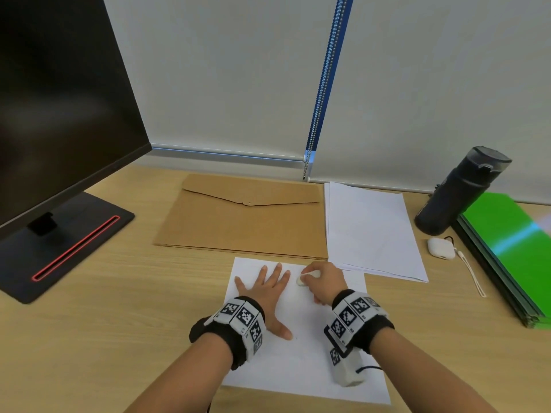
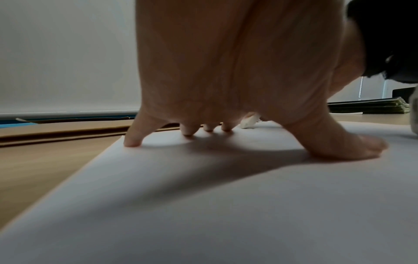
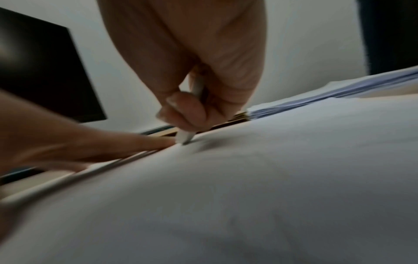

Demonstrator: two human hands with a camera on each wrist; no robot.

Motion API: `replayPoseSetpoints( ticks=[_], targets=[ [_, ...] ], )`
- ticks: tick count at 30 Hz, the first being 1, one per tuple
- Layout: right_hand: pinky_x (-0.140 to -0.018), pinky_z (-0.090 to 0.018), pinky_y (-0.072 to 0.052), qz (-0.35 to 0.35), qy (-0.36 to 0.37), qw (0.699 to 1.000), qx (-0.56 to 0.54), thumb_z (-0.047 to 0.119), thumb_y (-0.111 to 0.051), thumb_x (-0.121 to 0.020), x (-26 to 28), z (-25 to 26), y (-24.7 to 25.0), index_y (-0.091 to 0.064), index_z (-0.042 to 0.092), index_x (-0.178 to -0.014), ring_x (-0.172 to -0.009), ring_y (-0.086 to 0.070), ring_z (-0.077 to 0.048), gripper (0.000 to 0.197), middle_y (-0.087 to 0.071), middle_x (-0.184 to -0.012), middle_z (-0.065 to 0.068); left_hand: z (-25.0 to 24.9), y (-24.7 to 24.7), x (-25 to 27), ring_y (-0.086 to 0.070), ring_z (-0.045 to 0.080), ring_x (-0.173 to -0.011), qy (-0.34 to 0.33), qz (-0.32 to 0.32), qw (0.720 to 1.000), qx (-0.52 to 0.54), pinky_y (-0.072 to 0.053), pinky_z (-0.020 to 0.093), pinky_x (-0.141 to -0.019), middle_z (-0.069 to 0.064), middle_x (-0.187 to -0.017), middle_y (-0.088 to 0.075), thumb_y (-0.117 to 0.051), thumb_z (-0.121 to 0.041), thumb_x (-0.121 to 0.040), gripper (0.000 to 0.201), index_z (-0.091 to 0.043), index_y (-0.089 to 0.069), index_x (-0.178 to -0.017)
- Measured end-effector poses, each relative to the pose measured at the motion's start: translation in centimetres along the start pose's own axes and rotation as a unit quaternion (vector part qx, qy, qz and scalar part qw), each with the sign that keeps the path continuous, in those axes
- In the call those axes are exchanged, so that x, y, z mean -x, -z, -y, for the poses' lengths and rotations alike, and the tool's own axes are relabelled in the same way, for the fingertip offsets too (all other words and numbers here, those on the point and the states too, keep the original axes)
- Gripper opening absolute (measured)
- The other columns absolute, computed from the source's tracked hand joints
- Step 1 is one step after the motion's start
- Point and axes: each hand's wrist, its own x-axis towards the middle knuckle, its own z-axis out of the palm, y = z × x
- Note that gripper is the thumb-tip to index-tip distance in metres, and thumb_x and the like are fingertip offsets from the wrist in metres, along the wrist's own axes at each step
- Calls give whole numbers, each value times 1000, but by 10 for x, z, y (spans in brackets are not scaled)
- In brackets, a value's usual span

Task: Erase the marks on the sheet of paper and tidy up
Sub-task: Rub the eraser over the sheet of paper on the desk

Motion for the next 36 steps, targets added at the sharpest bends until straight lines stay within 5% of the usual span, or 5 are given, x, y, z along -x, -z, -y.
replayPoseSetpoints(
  ticks=[4, 20, 26, 30, 36],
  targets=[
    [-39, -17, -43, 7, 45, 998, 48, 16, -54, -89, 9, 2, -21, -62, 9, -105, -50, -52, -13, 19, -57, -87, -6, -1, 0, 0, 25, 22, -142, -1, -4, 1000, 7, 3, 72, -105, -8, -152, 33, -70, -62, -70, 125, -28, 23, -147],
    [-30, -14, -33, -39, -28, 999, -5, 17, -55, -87, -16, 1, -3, -62, 11, -94, -24, -44, -4, 11, -53, -60, -5, 0, 0, 0, 25, 22, -142, -2, 1, 1000, 1, 4, 72, -104, -8, -152, 34, -70, -62, -71, 125, -26, 23, -147],
    [-36, -13, -42, -44, 7, 999, 13, 18, -55, -89, -12, 6, -28, -62, 7, -105, -52, -55, -16, 21, -64, -99, -15, -1, 0, 0, 24, 21, -143, 8, -2, 1000, 1, 2, 72, -105, -9, -152, 33, -70, -62, -70, 127, -23, 24, -147],
    [-84, -25, -44, -100, -27, 994, 47, 17, -53, -89, -15, -4, -6, -61, 7, -108, -106, -57, -27, 24, -62, -115, -13, -1, -1, 0, 24, 20, -143, 9, -1, 1000, 1, 1, 72, -105, -9, -152, 33, -69, -62, -71, 127, -22, 24, -147],
    [-86, -26, -42, -85, -3, 994, 71, 18, -49, -91, -8, 9, -26, -56, 6, -115, -110, -56, -27, 27, -60, -119, -13, -2, 0, 0, 25, 22, -142, 13, 1, 1000, 4, 3, 72, -105, -9, -151, 34, -70, -62, -70, 128, -22, 25, -146]
  ],
)
